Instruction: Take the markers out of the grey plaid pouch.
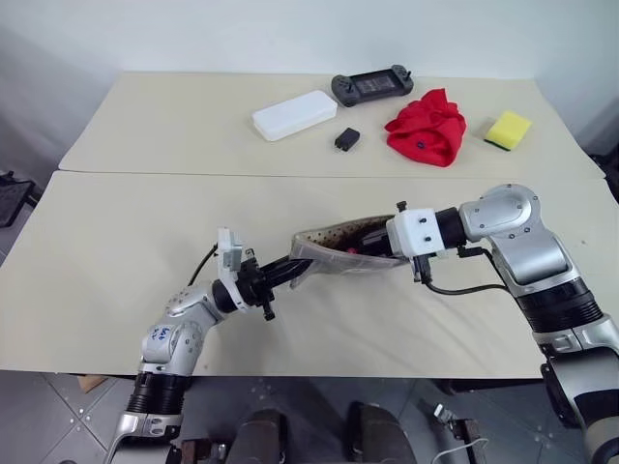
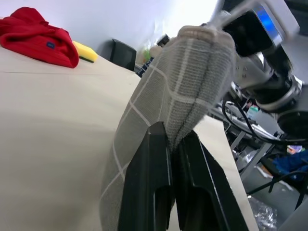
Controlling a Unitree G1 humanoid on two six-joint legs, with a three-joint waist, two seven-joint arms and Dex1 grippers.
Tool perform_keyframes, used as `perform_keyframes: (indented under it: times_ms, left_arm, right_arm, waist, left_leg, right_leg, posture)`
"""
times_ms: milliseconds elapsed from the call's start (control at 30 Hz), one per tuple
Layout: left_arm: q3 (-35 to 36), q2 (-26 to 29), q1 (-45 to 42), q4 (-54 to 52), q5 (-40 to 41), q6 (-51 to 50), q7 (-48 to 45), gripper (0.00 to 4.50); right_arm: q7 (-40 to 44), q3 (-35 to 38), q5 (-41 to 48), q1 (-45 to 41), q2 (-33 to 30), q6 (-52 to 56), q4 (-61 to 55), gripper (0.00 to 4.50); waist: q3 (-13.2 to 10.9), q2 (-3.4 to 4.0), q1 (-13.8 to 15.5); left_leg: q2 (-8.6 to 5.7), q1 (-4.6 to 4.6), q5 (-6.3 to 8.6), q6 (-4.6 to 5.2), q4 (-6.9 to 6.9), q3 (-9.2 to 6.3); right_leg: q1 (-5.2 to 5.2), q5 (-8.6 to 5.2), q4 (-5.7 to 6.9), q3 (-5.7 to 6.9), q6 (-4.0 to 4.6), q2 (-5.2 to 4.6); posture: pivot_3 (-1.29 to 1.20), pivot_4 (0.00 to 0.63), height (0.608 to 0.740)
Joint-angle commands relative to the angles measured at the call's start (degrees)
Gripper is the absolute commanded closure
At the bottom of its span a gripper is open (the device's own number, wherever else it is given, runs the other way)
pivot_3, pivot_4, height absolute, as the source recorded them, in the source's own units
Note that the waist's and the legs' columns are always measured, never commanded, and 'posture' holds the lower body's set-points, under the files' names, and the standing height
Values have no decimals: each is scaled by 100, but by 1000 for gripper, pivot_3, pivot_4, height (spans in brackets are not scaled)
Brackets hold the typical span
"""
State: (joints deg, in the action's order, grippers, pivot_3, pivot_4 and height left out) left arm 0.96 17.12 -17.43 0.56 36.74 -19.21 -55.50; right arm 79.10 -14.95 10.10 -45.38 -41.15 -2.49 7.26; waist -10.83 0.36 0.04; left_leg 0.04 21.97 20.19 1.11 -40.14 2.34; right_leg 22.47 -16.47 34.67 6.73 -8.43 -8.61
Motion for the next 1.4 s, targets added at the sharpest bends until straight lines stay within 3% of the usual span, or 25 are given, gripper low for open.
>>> perform_keyframes:
  times_ms: [33, 233, 467, 700, 767, 933, 1067, 1167, 1367, 1400]
  left_arm:
    - [-44, 128, 126, -245, -192, 316, -210, 4500]
    - [-125, 180, 174, -235, -328, 510, -304, 4500]
    - [-154, 205, 242, -230, -415, 631, -344, 4500]
    - [-159, 229, 257, -221, -428, 663, -389, 4500]
    - [-156, 239, 250, -212, -427, 666, -411, 4500]
    - [-139, 286, 227, -205, -384, 640, -496, 4500]
    - [-186, 375, 196, -191, -324, 577, -728, 4500]
    - [-278, 443, 134, -144, -373, 609, -946, 4500]
    - [-454, 558, -166, 162, -527, 728, -1400, 4500]
    - [-467, 548, -265, 262, -554, 749, -1443, 4500]
  right_arm:
    - [58, 510, 655, -25, -66, 868, -28, 3882]
    - [36, 770, 1087, 91, -123, 1626, -223, 3882]
    - [-275, 1549, 2416, 390, -16, 2977, -1083, 3882]
    - [-1630, 2803, 4127, -38, 159, 4601, -1382, 3882]
    - [-1800, 3051, 4252, -101, -24, 4831, -1202, 3882]
    - [-1480, 3211, 3643, 274, -882, 4588, -422, 3882]
    - [-1210, 2885, 2393, 1075, -1526, 3492, 645, 3882]
    - [-1280, 2547, 1571, 1529, -1669, 2679, 1254, 3882]
    - [-1777, 2323, 784, 1788, -1623, 2168, 1944, 3882]
    - [-1917, 2299, 647, 1797, -1603, 2085, 2066, 3532]
  waist:
    - [0, 0, -3]
    - [0, 0, -5]
    - [0, 0, -2]
    - [0, 0, 4]
    - [0, 0, 11]
    - [0, -1, 113]
    - [0, -1, 144]
    - [0, 0, 128]
    - [2, 21, 66]
    - [2, 21, 68]
  left_leg:
    - [0, 0, 0, 0, 0, 0]
    - [0, 0, 0, 0, 1, 0]
    - [2, 0, 0, 0, 2, -1]
    - [1, 0, 0, 0, 2, -2]
    - [0, 1, 0, 0, 2, -2]
    - [-5, 2, 2, 4, 4, 16]
    - [-4, 2, 3, 5, 6, 56]
    - [-5, 2, 3, 6, 6, 65]
    - [1, 0, 1, 4, 6, 77]
    - [2, -1, 0, 3, 5, 77]
  right_leg:
    - [0, 0, 0, 0, 0, 0]
    - [0, 0, 0, 0, 0, 0]
    - [1, 0, 1, -1, 0, 0]
    - [2, 0, 2, -2, 0, -2]
    - [2, 0, 2, -1, 0, -2]
    - [1, 0, -3, -2, 0, -3]
    - [2, 0, -3, -3, 0, -3]
    - [2, 0, -4, -6, 0, -3]
    - [12, 0, 7, -15, 0, -1]
    - [11, 0, 7, -15, 0, 0]
  posture:
    - [0, 150, 740]
    - [0, 150, 740]
    - [0, 150, 740]
    - [0, 150, 740]
    - [0, 150, 740]
    - [0, 150, 740]
    - [0, 150, 740]
    - [0, 150, 740]
    - [0, 150, 740]
    - [0, 150, 740]
